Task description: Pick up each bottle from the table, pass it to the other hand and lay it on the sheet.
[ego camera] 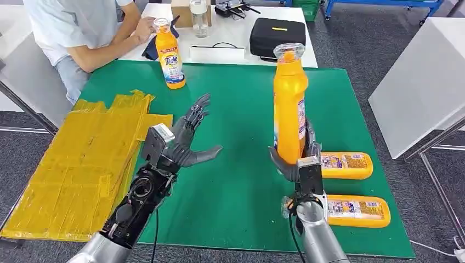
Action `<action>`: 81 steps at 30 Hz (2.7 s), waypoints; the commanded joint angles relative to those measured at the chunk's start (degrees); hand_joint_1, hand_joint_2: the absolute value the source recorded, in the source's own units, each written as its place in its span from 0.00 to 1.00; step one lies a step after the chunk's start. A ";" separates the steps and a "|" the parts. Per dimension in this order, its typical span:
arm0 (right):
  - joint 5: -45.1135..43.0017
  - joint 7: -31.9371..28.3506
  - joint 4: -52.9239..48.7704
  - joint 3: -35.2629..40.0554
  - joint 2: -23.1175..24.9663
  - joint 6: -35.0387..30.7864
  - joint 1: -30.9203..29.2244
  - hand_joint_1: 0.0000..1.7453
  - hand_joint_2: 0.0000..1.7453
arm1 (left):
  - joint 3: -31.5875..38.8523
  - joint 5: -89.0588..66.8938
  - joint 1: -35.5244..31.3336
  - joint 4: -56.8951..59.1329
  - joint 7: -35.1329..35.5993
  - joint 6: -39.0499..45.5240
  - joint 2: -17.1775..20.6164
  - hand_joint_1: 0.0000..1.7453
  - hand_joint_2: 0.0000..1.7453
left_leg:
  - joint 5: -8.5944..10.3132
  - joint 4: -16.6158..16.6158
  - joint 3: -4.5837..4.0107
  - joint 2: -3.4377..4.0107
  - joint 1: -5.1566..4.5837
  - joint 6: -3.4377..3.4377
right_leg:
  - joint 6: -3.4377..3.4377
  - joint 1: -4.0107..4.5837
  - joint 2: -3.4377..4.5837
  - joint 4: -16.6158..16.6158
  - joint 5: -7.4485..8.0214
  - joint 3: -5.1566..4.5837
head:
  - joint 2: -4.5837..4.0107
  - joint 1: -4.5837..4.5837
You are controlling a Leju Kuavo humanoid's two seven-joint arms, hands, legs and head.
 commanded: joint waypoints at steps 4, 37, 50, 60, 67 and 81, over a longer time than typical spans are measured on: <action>6.84 -0.31 7.92 13.79 -0.25 10.36 -4.15 1.00 1.00 | -3.11 2.24 -7.21 11.33 -0.14 -2.43 -0.09 0.00 1.00 | -0.18 0.03 0.38 0.00 0.08 -0.18 | -0.19 0.10 -0.10 0.01 -0.15 0.36 | 0.00 0.02; 15.13 -1.13 17.57 18.31 2.97 13.69 -7.37 1.00 1.00 | -4.16 8.46 -7.48 12.83 -1.09 -6.89 0.90 0.99 1.00 | -0.10 0.00 0.20 -0.07 0.06 -0.12 | -0.11 0.05 -0.07 -0.01 -0.13 0.21 | 0.00 0.02; 14.00 -2.10 17.89 17.80 2.88 14.20 -7.57 1.00 1.00 | -5.27 12.95 -5.95 10.58 -2.12 -11.66 0.80 1.00 1.00 | -0.04 0.01 0.04 -0.11 0.04 -0.07 | -0.06 0.02 -0.09 0.00 -0.08 0.06 | 0.00 0.02; 14.17 -1.74 17.23 16.87 2.85 13.26 -7.28 1.00 1.00 | -4.21 14.36 -5.59 8.96 -1.94 -10.19 0.22 1.00 1.00 | -0.11 0.05 0.14 -0.18 0.07 -0.12 | -0.11 0.06 -0.19 0.03 -0.16 0.16 | 0.00 0.00; 16.45 0.06 4.06 15.84 -0.43 7.13 -3.24 0.00 1.00 | 0.79 13.59 -6.18 6.73 -2.16 -6.37 2.29 1.00 1.00 | -0.03 0.02 -0.02 -0.13 0.04 -0.07 | -0.06 0.02 -0.12 0.01 -0.08 -0.01 | 0.00 0.02; 15.16 8.82 -23.98 6.43 -6.59 6.17 7.09 0.00 1.00 | 8.82 -14.95 -7.89 3.76 -4.14 18.83 7.64 1.00 1.00 | -0.17 0.13 0.08 -0.14 0.08 -0.12 | -0.12 0.07 -0.16 0.10 -0.21 0.10 | 0.00 0.02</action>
